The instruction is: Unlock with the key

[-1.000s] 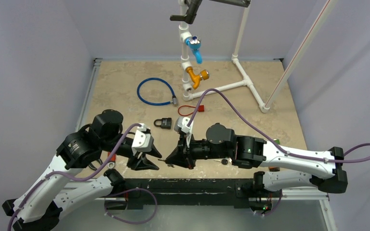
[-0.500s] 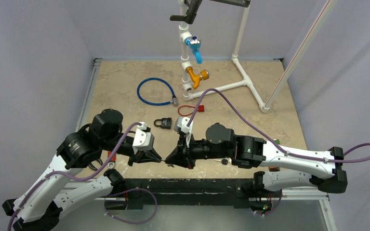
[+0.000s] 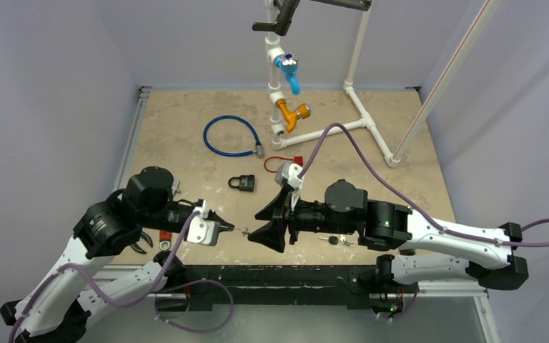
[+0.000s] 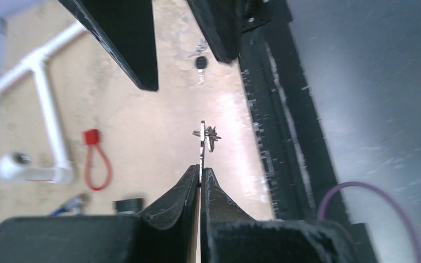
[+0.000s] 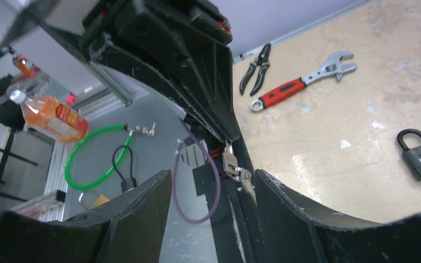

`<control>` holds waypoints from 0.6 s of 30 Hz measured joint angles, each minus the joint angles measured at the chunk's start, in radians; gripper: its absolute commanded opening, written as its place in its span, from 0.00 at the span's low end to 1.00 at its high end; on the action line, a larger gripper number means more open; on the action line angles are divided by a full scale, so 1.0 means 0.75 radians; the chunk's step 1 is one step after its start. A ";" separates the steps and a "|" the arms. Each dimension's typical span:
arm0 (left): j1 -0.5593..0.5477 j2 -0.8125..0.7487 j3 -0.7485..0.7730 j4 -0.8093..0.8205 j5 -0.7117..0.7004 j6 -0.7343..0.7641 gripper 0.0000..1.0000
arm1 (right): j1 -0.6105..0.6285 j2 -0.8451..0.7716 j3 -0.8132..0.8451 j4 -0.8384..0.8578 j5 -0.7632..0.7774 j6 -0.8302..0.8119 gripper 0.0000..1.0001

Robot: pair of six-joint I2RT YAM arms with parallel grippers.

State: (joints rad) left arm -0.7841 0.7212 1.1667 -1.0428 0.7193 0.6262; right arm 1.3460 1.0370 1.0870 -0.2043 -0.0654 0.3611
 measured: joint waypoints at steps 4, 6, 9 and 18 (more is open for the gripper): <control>-0.033 -0.113 -0.014 0.018 -0.088 0.340 0.00 | -0.002 -0.047 0.012 0.015 0.035 0.020 0.59; -0.048 -0.222 -0.076 0.060 -0.119 0.580 0.00 | -0.005 -0.044 0.015 0.024 0.040 0.033 0.60; -0.056 -0.435 -0.275 0.182 -0.139 0.992 0.00 | -0.013 -0.020 0.015 0.030 0.043 0.061 0.63; -0.057 -0.645 -0.668 0.362 -0.073 1.784 0.00 | -0.100 0.005 0.008 0.163 0.012 0.165 0.62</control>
State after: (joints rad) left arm -0.8272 0.2375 0.6655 -0.7715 0.6643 1.9644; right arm 1.2713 1.0409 1.0931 -0.0818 -0.0563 0.4847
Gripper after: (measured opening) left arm 0.009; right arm 0.626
